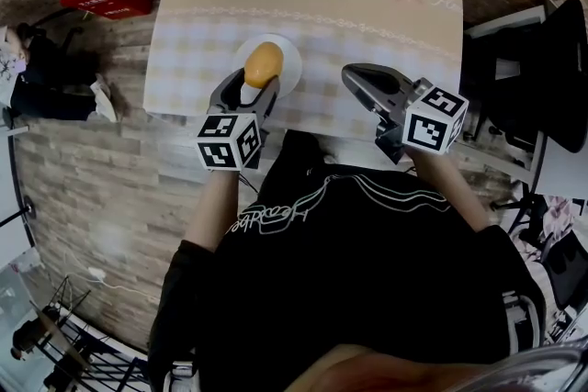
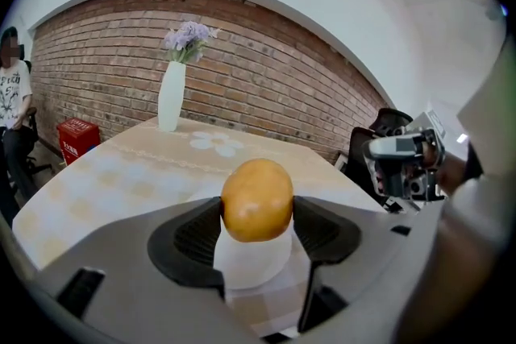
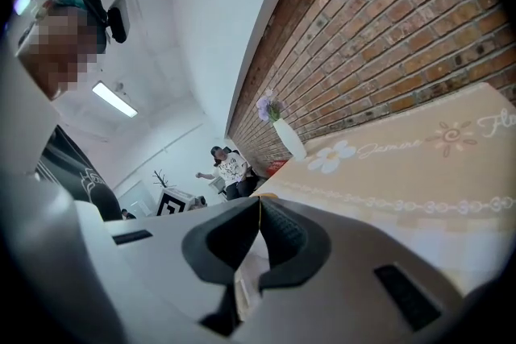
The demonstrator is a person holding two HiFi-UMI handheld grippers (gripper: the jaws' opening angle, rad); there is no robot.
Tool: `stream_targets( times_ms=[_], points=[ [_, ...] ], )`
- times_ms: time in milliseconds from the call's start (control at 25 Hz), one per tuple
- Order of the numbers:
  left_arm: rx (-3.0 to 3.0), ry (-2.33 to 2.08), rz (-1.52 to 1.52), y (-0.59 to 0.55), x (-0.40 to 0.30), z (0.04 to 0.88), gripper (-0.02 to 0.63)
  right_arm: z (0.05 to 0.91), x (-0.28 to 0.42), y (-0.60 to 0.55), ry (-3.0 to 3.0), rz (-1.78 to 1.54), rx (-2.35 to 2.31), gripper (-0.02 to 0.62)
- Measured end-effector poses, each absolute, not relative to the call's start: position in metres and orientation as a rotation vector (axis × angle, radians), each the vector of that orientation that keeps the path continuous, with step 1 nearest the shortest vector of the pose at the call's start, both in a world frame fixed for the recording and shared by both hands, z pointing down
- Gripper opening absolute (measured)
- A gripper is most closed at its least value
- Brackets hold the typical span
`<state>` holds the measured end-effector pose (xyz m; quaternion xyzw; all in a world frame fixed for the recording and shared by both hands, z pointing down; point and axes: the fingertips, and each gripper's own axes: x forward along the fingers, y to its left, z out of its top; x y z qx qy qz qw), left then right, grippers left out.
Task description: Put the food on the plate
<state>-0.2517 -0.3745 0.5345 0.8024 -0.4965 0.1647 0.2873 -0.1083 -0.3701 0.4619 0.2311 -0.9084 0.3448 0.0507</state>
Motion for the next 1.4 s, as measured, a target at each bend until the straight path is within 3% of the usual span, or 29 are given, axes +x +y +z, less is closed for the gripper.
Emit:
stream_targets(
  times_ms=[1000, 1400],
  points=[
    [2.165, -1.368, 0.628, -0.378, -0.251, 0.578, 0.278, 0.484, -0.091, -0.369, -2.725, 1.146, 0.748, -0.003],
    [2.215, -1.363, 0.542, -0.369, -0.246, 0.555, 0.321, 0.477, -0.077, -0.362, -2.75, 1.151, 0.781, -0.003]
  ],
)
